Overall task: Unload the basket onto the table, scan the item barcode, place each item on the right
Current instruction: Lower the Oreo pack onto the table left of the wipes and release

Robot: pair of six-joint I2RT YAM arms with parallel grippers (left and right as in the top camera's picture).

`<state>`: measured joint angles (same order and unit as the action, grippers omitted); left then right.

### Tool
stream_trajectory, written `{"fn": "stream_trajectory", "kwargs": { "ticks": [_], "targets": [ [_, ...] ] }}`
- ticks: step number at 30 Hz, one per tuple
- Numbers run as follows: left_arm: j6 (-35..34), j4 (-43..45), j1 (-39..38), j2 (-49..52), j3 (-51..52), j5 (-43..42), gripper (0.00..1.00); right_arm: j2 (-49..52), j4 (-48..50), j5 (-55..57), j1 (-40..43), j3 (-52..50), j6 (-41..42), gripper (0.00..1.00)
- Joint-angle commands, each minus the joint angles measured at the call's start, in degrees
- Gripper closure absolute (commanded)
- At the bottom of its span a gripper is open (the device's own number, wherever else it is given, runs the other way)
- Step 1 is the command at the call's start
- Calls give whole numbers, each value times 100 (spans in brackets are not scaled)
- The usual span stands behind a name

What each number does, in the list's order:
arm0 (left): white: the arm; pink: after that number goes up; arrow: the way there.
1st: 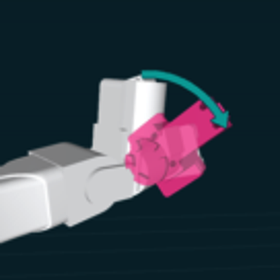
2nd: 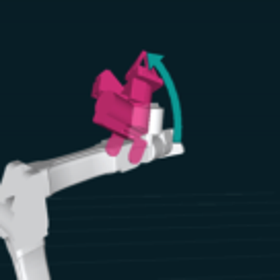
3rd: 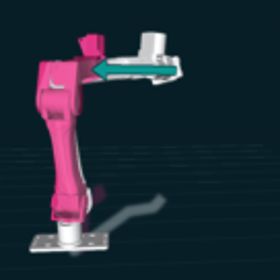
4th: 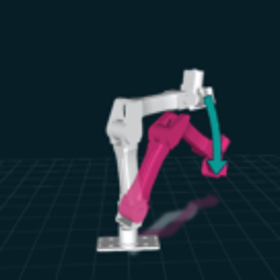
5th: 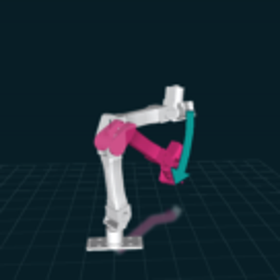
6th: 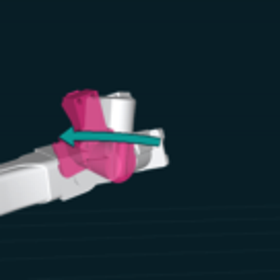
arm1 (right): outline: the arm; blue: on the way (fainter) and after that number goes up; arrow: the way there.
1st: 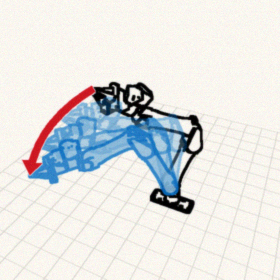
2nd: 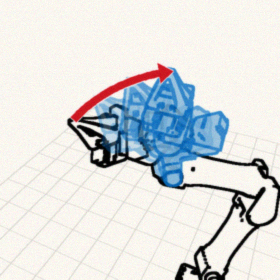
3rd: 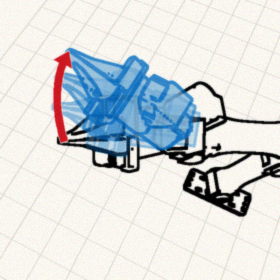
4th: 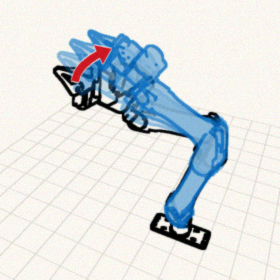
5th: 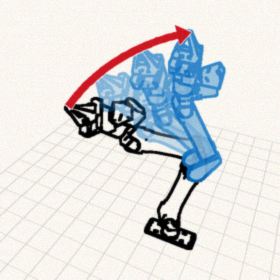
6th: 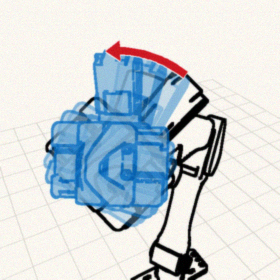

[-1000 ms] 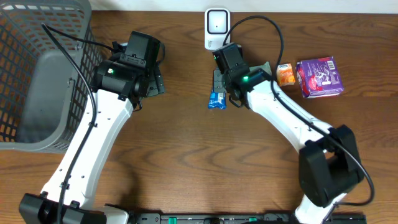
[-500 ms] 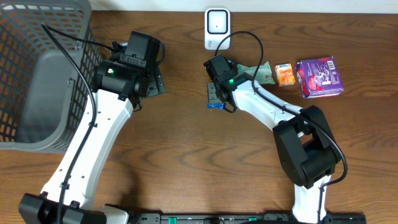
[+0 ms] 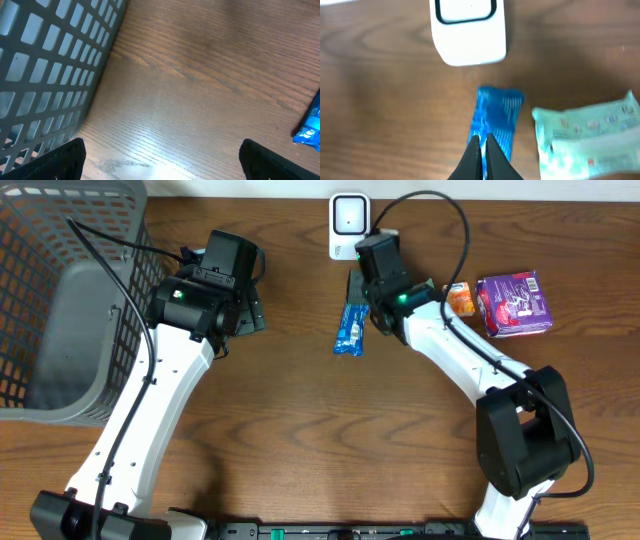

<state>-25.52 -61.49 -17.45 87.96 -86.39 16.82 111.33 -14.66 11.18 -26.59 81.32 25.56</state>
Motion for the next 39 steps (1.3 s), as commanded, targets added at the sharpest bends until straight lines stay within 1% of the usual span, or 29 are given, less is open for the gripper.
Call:
{"fn": "stream_trajectory", "kwargs": {
  "ticks": [1,4,10,13,16,21,23,30,39],
  "targets": [
    [-50,-15,13,11,-9,37,2,356,247,79,15,-4,-103,96],
    [-52,-15,13,11,-9,37,2,621,511,184,17,-4,-103,96],
    [-50,-15,13,11,-9,39,2,1064,675,933,74,-4,-98,96],
    [-50,-15,13,11,-9,37,2,1224,717,855,144,-4,-98,96],
    [-50,-17,13,11,-9,37,2,1261,750,525,177,-4,-105,96],
    [-50,-17,13,11,-9,37,2,1228,1071,72,164,0,-595,96],
    [-50,-15,13,11,-9,37,2,1143,1084,48,151,2,-592,99],
    [-50,-15,13,11,-9,37,2,892,1139,50,146,0,-592,99],
    [-50,-15,13,13,-9,37,2,1473,999,46,136,-2,-586,99]
  ]
}}
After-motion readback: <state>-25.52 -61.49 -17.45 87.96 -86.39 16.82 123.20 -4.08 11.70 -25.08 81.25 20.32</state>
